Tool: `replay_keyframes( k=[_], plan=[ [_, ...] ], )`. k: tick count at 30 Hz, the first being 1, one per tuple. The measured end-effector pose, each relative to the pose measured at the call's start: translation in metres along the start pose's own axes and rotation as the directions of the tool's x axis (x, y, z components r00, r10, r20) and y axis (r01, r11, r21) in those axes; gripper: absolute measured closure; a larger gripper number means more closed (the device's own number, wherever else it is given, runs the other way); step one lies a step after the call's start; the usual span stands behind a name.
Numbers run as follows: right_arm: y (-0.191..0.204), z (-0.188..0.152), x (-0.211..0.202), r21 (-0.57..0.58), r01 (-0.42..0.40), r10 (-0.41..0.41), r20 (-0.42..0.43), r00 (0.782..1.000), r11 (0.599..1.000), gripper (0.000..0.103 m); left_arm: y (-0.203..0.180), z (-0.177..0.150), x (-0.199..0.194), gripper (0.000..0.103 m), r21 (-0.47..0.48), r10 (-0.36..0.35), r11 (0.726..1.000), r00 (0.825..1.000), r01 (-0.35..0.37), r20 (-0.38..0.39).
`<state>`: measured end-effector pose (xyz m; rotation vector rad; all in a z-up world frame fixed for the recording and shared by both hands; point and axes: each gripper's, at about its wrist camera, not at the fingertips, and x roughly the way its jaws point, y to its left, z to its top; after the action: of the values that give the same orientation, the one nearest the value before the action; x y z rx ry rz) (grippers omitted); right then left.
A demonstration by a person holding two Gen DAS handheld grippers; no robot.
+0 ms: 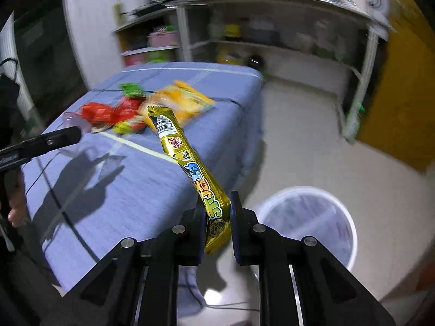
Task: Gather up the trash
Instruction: 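Drop the candy stick in the bin with the right gripper while the left drops the plastic cup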
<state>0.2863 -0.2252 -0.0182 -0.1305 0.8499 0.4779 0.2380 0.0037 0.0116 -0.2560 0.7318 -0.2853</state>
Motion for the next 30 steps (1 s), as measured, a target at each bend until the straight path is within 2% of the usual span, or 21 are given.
replay_keyframes(
  k=[5, 9, 13, 20, 23, 25, 26, 28, 30],
  plan=[
    [-0.062, -0.032, -0.002, 0.171, 0.067, -0.061, -0.043, 0.997, 0.983, 0.087, -0.063, 0.003, 0.044, 0.055, 0.089, -0.056, 0.994, 0.995, 0.063, -0.082],
    [-0.101, -0.049, 0.006, 0.262, 0.112, -0.089, -0.095, 0.991, 0.959, 0.087, -0.102, 0.004, 0.080, 0.055, 0.126, -0.089, 0.986, 0.984, 0.109, -0.157],
    [-0.124, -0.058, 0.017, 0.297, 0.144, -0.107, -0.139, 0.984, 0.944, 0.087, -0.129, 0.005, 0.115, 0.055, 0.138, -0.102, 0.981, 0.968, 0.136, -0.231],
    [-0.154, -0.068, 0.044, 0.343, 0.178, -0.111, -0.206, 0.972, 0.922, 0.085, -0.152, 0.000, 0.181, 0.055, 0.119, -0.071, 0.986, 0.933, 0.120, -0.353],
    [-0.164, -0.072, 0.056, 0.367, 0.175, -0.095, -0.225, 0.970, 0.914, 0.082, -0.157, -0.002, 0.203, 0.054, 0.106, -0.065, 0.988, 0.920, 0.114, -0.387],
    [-0.170, -0.076, 0.060, 0.370, 0.189, -0.106, -0.234, 0.966, 0.910, 0.076, -0.156, -0.007, 0.211, 0.049, 0.086, -0.076, 0.989, 0.909, 0.122, -0.409],
    [-0.172, -0.077, 0.062, 0.370, 0.194, -0.110, -0.237, 0.965, 0.908, 0.074, -0.156, -0.007, 0.215, 0.044, 0.082, -0.070, 0.990, 0.910, 0.113, -0.410],
    [-0.177, -0.079, 0.063, 0.382, 0.186, -0.099, -0.237, 0.967, 0.905, 0.061, -0.156, -0.005, 0.221, 0.044, 0.073, -0.067, 0.992, 0.911, 0.106, -0.407],
    [-0.181, -0.081, 0.060, 0.394, 0.191, -0.105, -0.229, 0.968, 0.899, 0.059, -0.155, -0.004, 0.225, 0.041, 0.060, -0.073, 0.992, 0.911, 0.107, -0.406]
  ],
)
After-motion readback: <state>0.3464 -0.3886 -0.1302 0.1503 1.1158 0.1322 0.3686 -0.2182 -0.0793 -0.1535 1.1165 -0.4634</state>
